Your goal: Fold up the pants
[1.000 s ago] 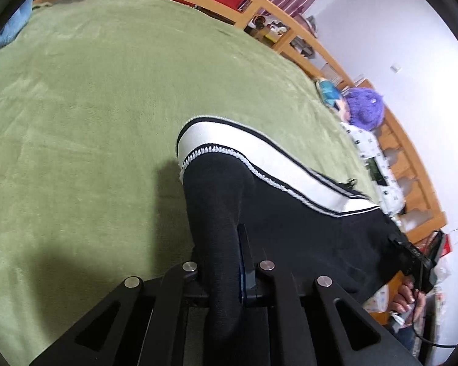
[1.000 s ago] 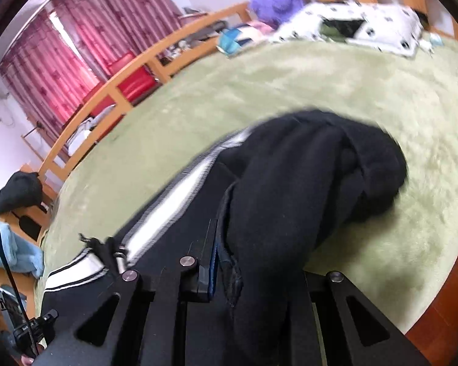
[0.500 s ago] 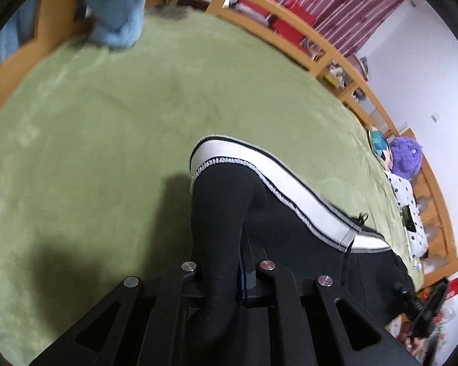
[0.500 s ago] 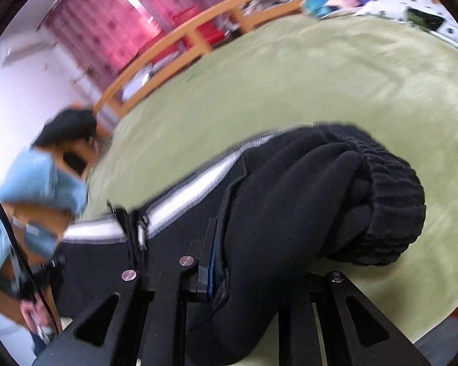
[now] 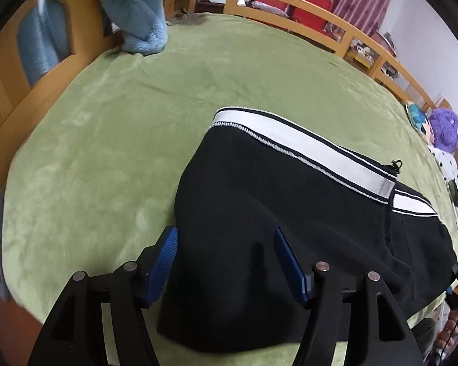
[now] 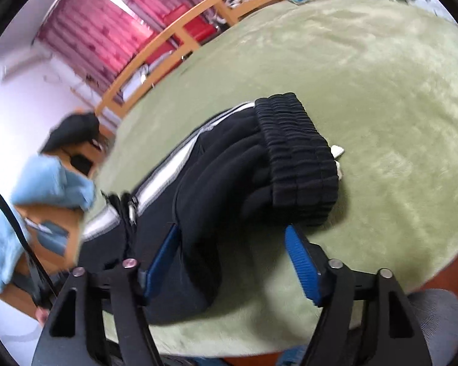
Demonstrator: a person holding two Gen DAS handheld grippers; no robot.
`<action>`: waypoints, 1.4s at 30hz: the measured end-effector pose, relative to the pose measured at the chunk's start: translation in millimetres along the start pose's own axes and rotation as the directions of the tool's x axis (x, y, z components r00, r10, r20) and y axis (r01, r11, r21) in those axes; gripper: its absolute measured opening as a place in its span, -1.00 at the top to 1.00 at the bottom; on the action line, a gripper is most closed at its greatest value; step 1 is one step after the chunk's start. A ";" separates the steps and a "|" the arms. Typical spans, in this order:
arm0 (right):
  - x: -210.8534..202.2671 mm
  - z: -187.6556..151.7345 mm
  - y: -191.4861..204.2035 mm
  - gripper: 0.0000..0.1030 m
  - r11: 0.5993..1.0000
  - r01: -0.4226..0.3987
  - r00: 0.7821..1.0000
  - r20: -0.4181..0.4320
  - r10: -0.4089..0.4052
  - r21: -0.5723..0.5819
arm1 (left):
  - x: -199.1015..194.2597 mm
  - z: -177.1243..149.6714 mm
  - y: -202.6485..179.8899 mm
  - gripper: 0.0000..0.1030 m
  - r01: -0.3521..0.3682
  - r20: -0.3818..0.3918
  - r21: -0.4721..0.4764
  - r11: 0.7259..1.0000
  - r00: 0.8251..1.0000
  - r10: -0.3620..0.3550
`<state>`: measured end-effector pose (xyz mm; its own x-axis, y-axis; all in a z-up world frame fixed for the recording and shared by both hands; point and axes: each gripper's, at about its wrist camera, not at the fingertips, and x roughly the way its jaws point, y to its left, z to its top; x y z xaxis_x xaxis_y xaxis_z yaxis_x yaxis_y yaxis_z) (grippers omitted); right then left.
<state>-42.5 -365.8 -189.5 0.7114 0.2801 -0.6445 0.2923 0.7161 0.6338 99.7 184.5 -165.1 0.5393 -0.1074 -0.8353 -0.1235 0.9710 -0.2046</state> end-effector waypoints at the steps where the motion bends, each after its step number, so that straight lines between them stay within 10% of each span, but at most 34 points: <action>1: 6.7 3.6 -3.2 -0.40 0.999 -0.028 1.000 0.000 0.029 0.043 | -5.3 -5.3 1.2 -0.22 0.017 0.002 -0.015 1.000 1.000 -0.017; 9: 30.5 27.1 -27.3 -0.58 0.954 -0.160 0.985 0.097 0.140 0.255 | -18.6 -45.2 -9.5 -0.23 0.065 0.009 -0.054 0.996 0.998 -0.065; 10: 32.0 29.6 -24.8 -0.44 0.961 -0.130 0.989 0.094 0.110 0.246 | -18.7 -47.0 -12.2 -0.23 0.055 0.008 -0.052 0.997 0.998 -0.055; 11: 31.0 32.9 -19.7 0.16 0.974 -0.063 0.994 0.105 0.041 0.219 | -19.4 -48.5 -13.9 -0.23 0.053 0.011 -0.053 0.997 0.999 -0.052; 15: 10.4 47.1 16.7 0.55 0.999 -0.020 0.984 0.174 0.026 -0.035 | -28.0 -50.4 -21.5 -0.23 0.089 0.031 -0.061 0.994 0.996 -0.087; 18: -10.6 38.1 42.1 0.55 0.968 0.004 0.968 0.246 0.059 -0.251 | -36.1 -52.1 -27.1 -0.23 0.129 0.064 -0.037 0.991 0.990 -0.127; 23: 25.6 23.5 -22.9 0.32 0.991 0.103 0.995 0.019 -0.102 -0.083 | -25.2 -58.0 -30.8 -0.23 0.120 0.021 -0.021 0.993 0.993 -0.120; 26: 10.0 12.8 -30.9 -0.02 0.987 0.141 0.990 0.036 -0.138 -0.072 | -28.5 -58.3 -28.7 -0.23 0.124 0.031 -0.010 0.992 0.992 -0.124; 33: -16.4 14.1 36.8 -0.02 0.942 0.204 0.971 0.181 -0.159 -0.268 | -26.4 -46.9 -42.9 -0.24 0.170 0.060 0.061 0.984 0.983 -0.174; 42: 33.1 -12.1 51.2 -0.01 0.844 0.346 0.935 0.083 -0.343 -0.410 | 4.9 -71.9 -50.5 -0.26 0.087 -0.034 0.170 0.982 0.996 -0.082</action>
<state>-11.7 -312.1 -183.6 0.6184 -0.0372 -0.7849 0.2314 0.9632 0.1366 48.7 119.5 -195.6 0.5189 -0.1940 -0.8325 0.0669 0.9801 -0.1867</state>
